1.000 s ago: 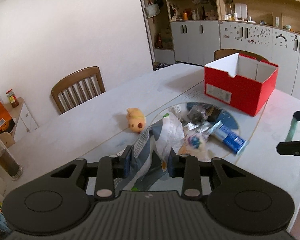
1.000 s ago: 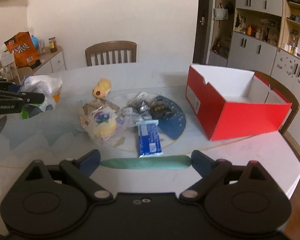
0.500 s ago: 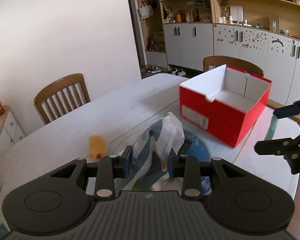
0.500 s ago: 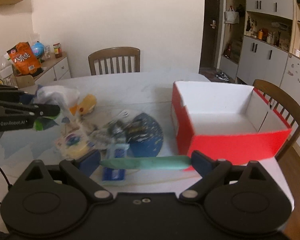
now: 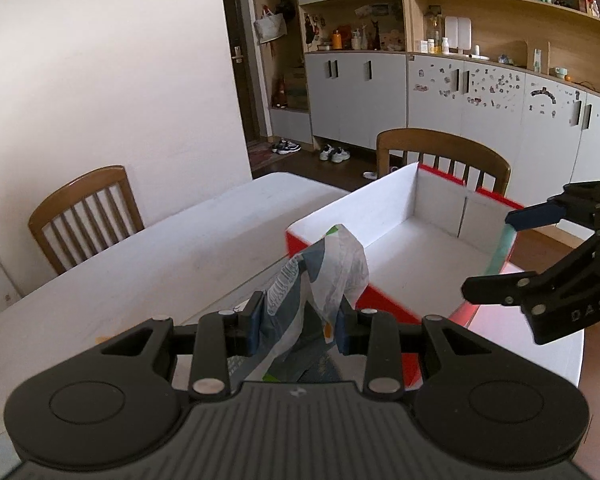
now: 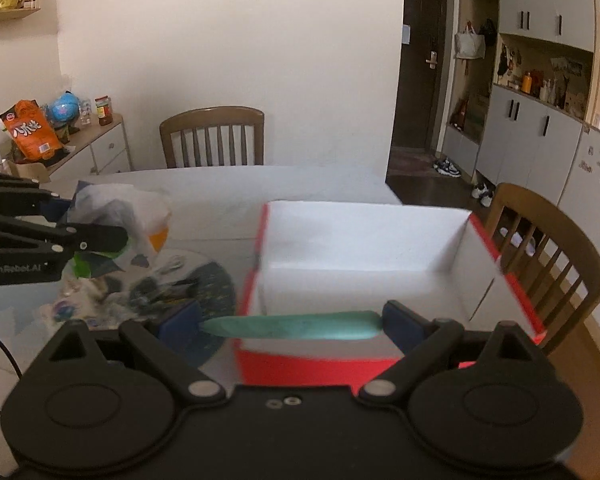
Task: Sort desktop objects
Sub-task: 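Carry the held bag with the left gripper over the red shoebox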
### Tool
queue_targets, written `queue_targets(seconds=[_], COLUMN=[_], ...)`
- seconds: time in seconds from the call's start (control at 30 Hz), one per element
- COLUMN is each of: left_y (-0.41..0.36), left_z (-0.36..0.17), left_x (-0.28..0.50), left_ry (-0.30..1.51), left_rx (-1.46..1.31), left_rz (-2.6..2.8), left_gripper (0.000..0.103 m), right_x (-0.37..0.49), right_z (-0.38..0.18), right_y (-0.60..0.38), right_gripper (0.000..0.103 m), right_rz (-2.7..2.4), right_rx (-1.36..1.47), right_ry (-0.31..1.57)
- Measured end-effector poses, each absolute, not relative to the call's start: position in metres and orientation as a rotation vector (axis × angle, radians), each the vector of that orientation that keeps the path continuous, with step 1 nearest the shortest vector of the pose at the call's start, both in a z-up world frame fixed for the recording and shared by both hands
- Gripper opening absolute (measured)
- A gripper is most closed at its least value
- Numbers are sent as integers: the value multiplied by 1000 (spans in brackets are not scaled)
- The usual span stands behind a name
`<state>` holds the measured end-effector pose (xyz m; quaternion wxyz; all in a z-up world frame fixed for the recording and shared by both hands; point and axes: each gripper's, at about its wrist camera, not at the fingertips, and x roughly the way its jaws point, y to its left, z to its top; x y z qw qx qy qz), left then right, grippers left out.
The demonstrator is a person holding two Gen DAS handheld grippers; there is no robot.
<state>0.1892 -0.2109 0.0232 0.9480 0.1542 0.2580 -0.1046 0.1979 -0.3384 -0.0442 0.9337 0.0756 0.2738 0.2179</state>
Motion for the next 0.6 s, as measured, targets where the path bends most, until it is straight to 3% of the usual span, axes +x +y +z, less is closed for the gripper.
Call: queue_targets(seconds=[0.6], left_y=[-302], left_z=[9], left_x=[259], left_ry=[545], left_rx=[378], left_rz=[-326], left_gripper=[33], right_x=[254], right_z=[-79], right_y=[-397], right_gripper=[97], right_rz=[450], right_rx=[141], right_ry=[612])
